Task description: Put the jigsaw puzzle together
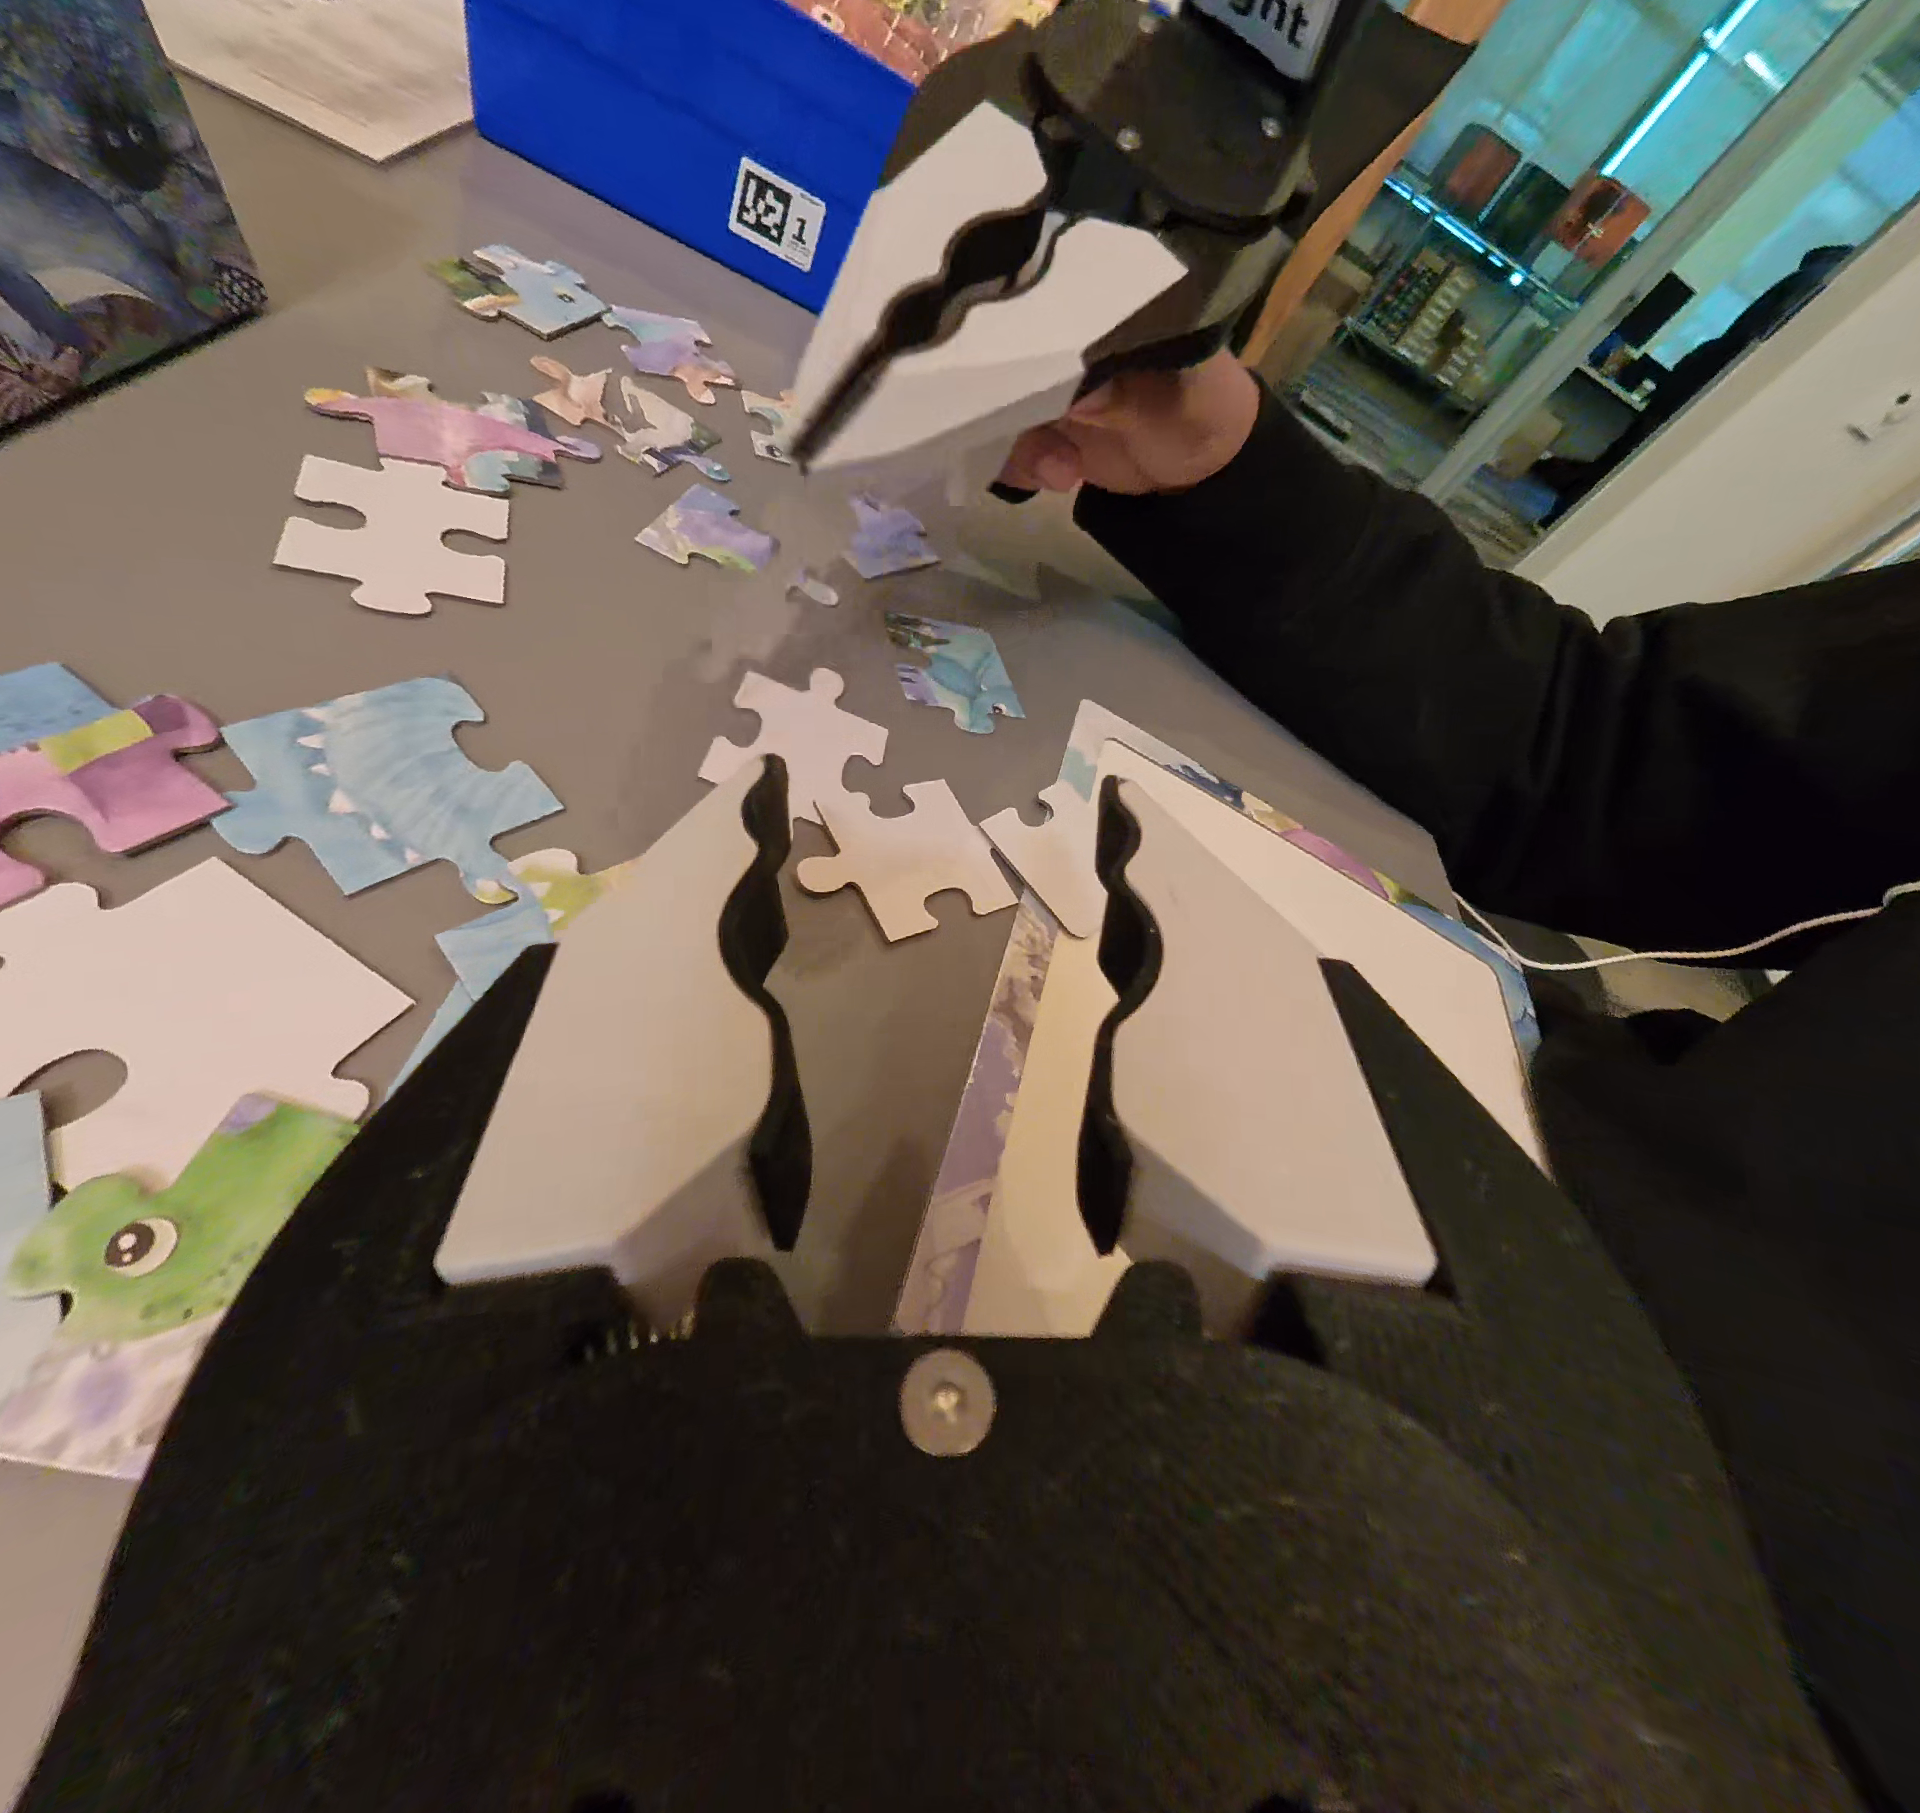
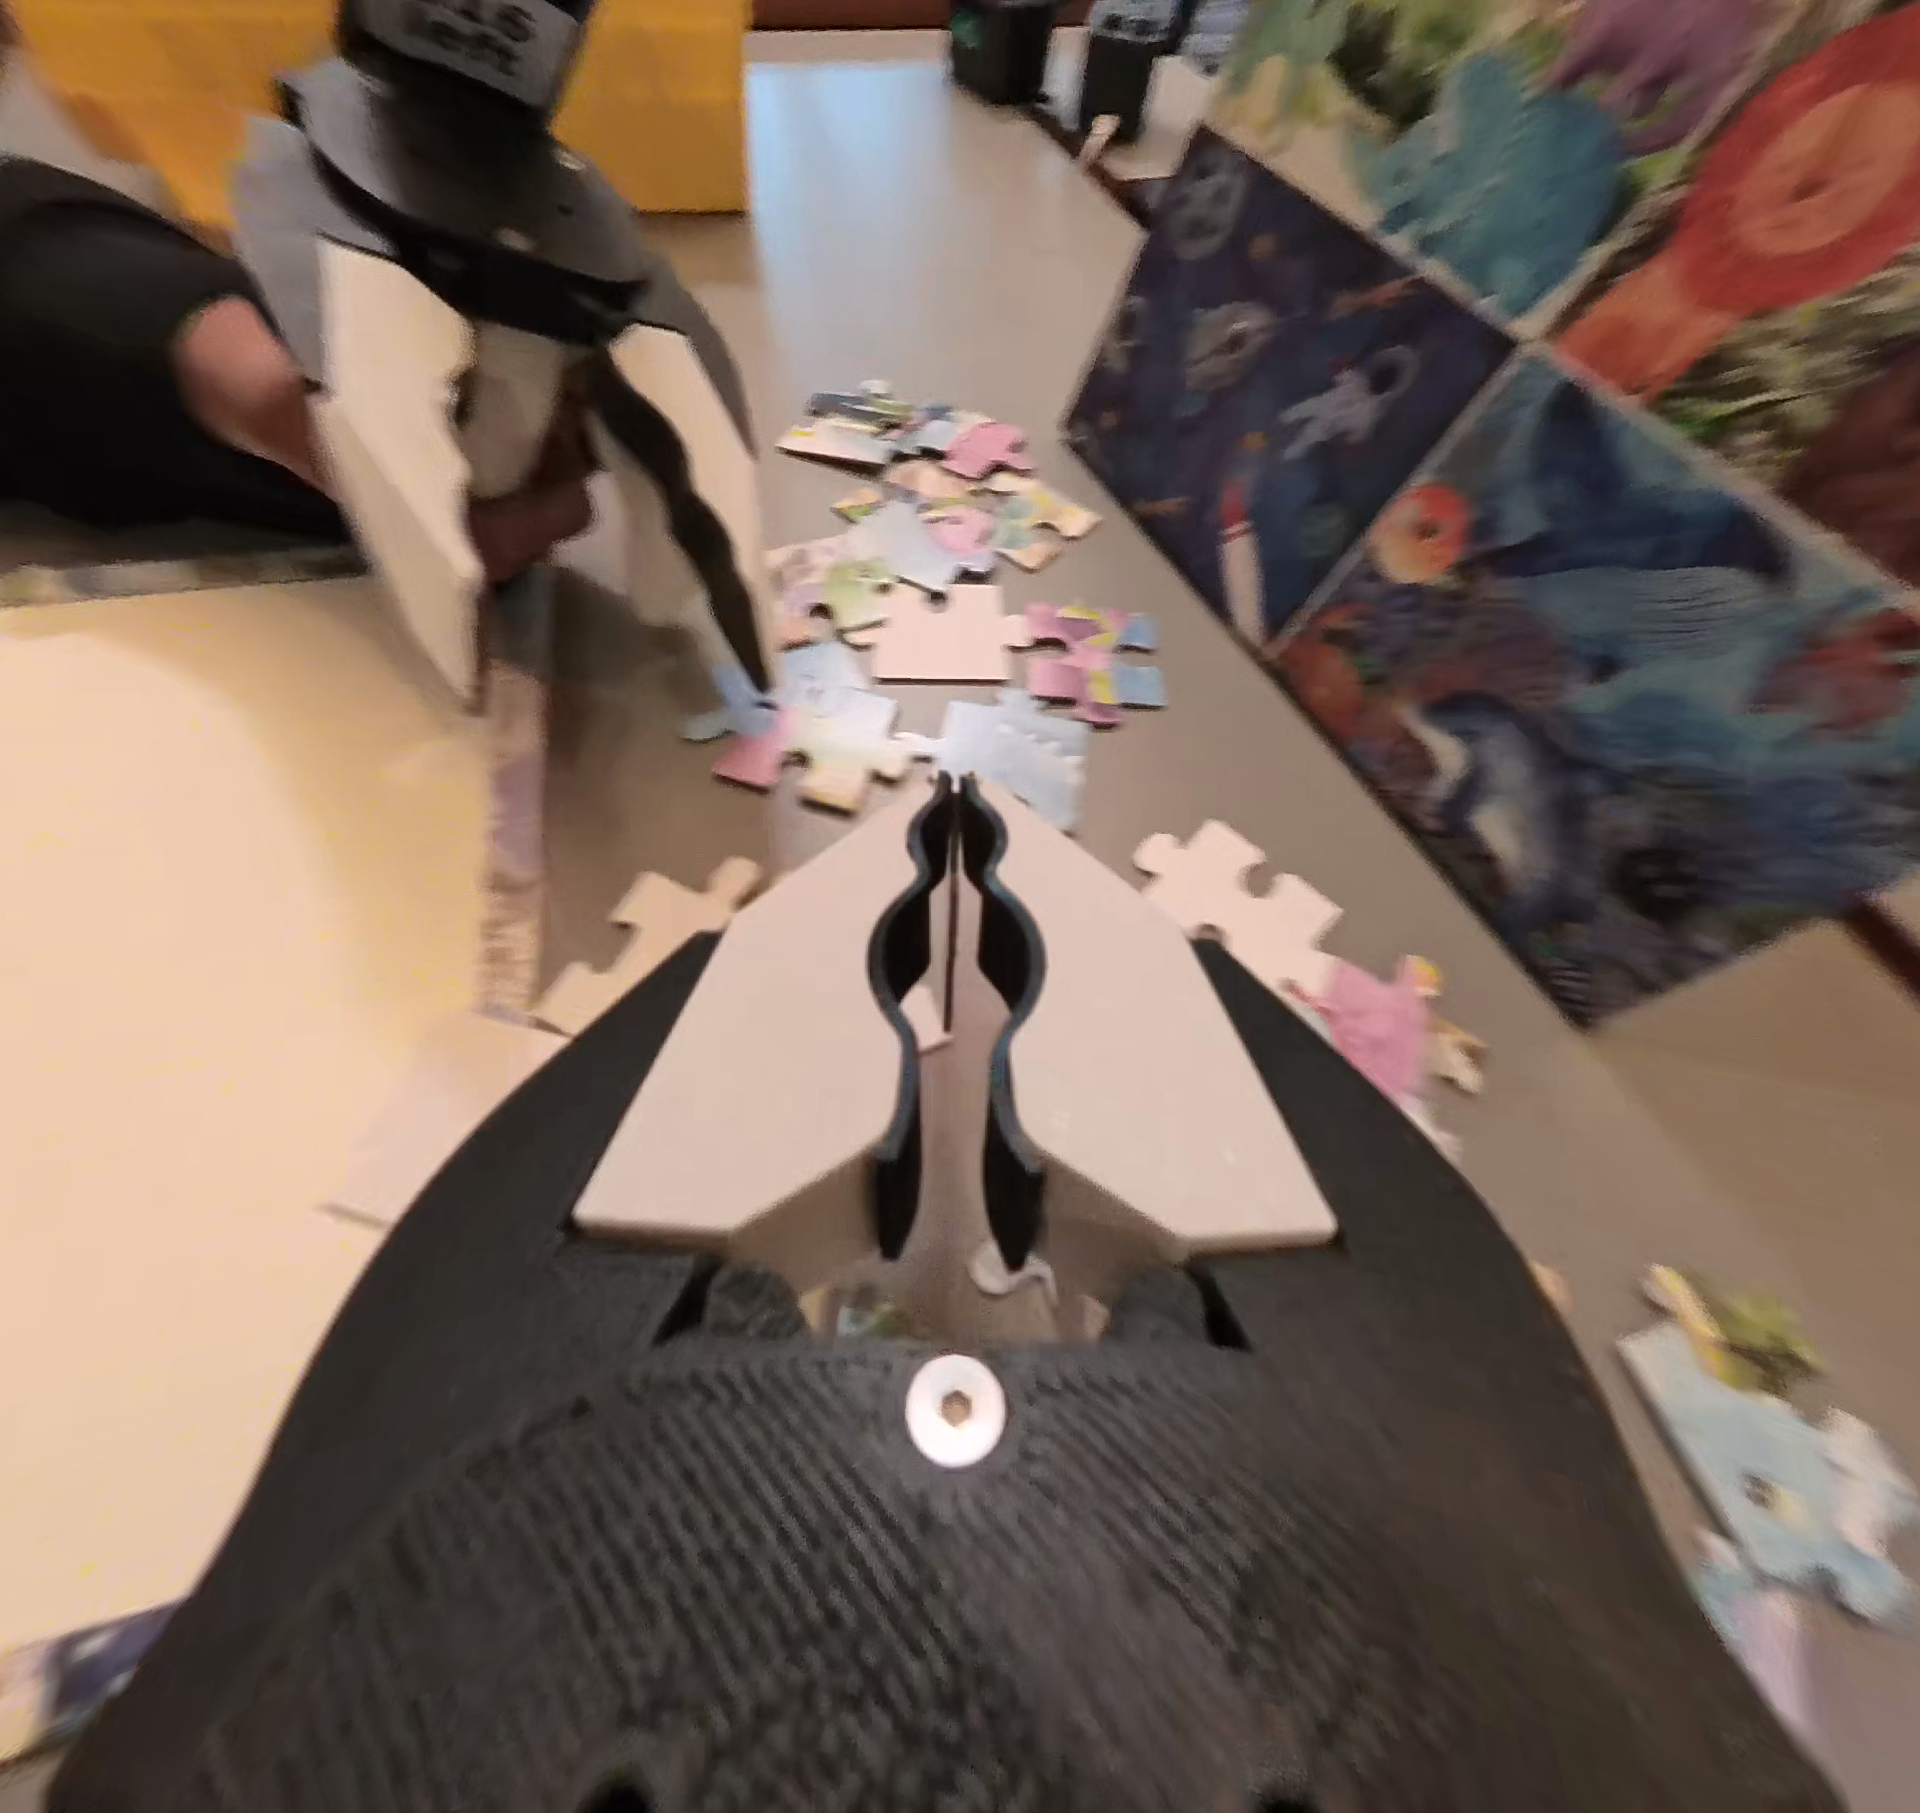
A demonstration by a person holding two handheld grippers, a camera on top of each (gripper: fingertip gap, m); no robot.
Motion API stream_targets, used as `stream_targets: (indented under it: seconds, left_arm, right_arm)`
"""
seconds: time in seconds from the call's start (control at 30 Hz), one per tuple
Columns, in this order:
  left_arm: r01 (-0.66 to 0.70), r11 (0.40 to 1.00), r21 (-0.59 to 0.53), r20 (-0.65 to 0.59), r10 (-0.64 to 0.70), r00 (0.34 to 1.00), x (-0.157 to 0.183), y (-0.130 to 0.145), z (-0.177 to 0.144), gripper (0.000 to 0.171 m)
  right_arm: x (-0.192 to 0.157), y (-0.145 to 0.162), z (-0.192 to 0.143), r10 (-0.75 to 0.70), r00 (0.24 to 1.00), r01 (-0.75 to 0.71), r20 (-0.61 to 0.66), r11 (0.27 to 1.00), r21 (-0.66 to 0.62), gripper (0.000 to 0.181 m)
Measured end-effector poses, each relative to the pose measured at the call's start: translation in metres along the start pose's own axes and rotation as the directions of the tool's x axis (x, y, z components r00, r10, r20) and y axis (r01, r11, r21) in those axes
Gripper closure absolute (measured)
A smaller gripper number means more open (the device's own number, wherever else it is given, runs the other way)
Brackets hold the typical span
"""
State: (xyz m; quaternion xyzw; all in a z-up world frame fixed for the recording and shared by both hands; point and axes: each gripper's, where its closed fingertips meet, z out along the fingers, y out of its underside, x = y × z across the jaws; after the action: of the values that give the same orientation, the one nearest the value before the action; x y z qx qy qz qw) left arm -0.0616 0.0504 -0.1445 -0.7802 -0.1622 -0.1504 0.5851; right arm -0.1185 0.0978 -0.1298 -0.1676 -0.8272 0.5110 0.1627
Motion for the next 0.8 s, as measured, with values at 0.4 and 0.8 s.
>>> stream_targets:
  seconds: [0.4,0.8]
  left_arm:
    - [0.017,1.000,0.017,0.003,-0.017,1.000,-0.004,-0.002,-0.003,0.115]
    - [0.011,1.000,0.016,0.006,-0.011,1.000,-0.004,-0.002,-0.004,0.115]
  right_arm:
    - [-0.005,0.046,0.020,-0.316,0.948,0.289,-0.044,0.909,-0.301,0.170]
    - [-0.008,0.046,0.009,-0.150,0.989,0.148,0.011,0.955,-0.256,0.146]
